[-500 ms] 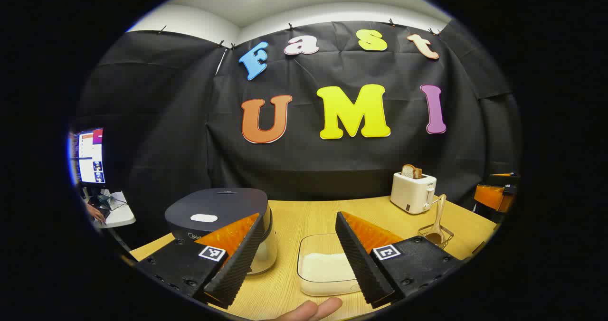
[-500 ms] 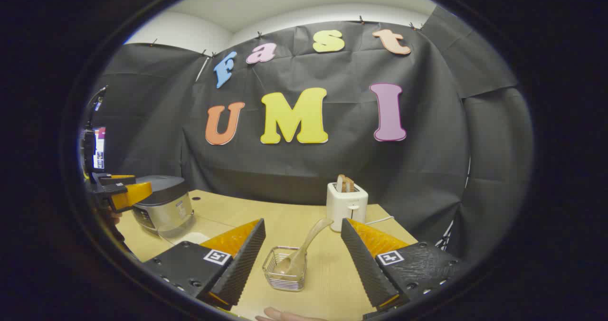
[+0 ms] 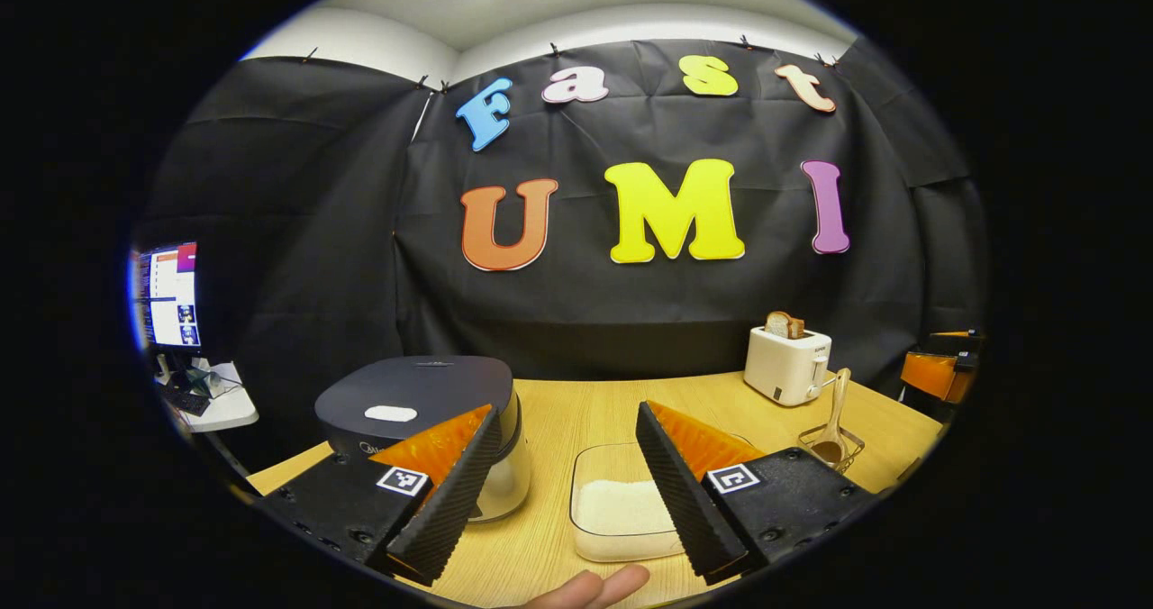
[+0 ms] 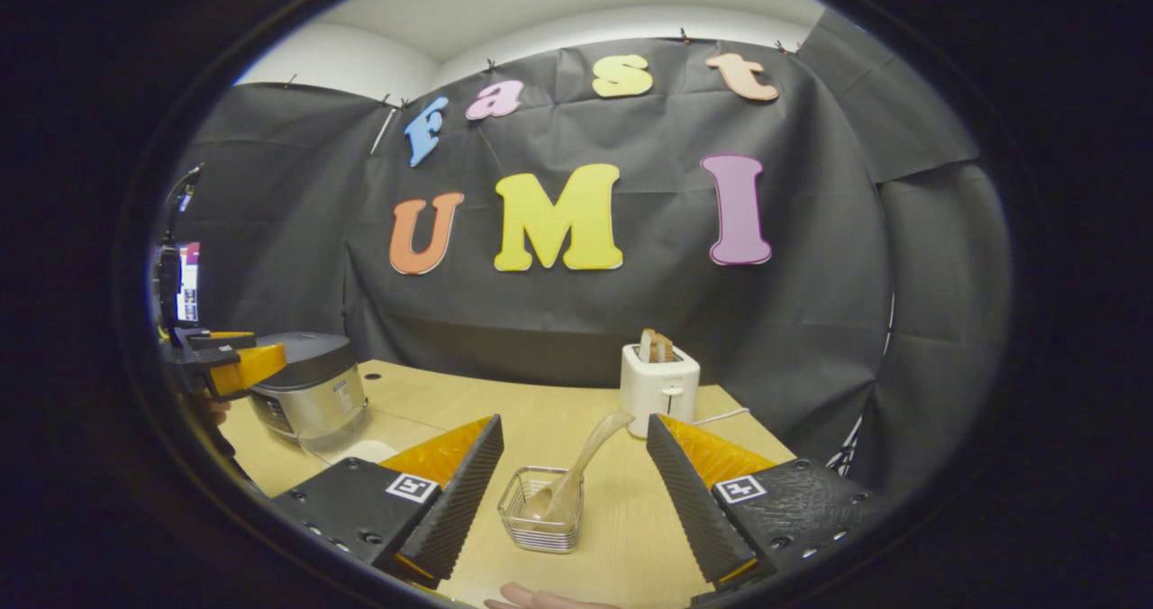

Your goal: Close the left gripper, press the button to open the rice cooker; take a wooden spoon from the chopstick holder with the right hand, scoop a spoonful of rice and pour it into the rice cooker, then put the wooden spoon back into the chopstick holder.

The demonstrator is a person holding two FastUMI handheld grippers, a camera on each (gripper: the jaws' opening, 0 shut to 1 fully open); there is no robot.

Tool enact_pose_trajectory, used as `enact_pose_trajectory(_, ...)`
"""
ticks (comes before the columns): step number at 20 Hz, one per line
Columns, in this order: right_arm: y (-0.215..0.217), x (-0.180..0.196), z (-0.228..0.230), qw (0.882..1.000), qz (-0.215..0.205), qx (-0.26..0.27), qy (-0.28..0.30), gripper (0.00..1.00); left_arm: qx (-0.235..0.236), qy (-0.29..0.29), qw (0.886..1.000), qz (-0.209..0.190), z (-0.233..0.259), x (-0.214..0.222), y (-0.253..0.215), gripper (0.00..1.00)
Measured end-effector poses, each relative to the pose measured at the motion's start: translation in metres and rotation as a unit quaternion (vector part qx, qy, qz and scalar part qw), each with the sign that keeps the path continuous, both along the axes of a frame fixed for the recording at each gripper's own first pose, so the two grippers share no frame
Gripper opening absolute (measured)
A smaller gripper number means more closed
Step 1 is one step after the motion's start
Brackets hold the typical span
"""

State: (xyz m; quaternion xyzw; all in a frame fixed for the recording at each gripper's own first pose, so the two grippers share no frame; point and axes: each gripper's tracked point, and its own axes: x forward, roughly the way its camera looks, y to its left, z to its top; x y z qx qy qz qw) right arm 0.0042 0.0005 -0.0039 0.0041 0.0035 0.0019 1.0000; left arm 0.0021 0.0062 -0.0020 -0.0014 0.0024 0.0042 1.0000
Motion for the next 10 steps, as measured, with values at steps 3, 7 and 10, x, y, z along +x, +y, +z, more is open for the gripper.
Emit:
enact_pose_trajectory(3,0.001,0.0,0.003,1.0,0.0,-0.002,-0.001,0.96,-0.001,0.0,1.0,0.004,0.001,0.001,0.004,0.96)
enact_pose_trajectory(7,0.003,0.001,0.004,1.0,0.005,-0.003,-0.007,0.96,-0.001,-0.001,1.0,0.003,0.003,0.002,0.007,0.96)
enact_pose_trajectory(10,0.006,0.004,0.0,1.0,0.012,0.005,-0.005,0.95,0.001,-0.001,1.0,0.005,0.007,0.004,0.013,1.0)
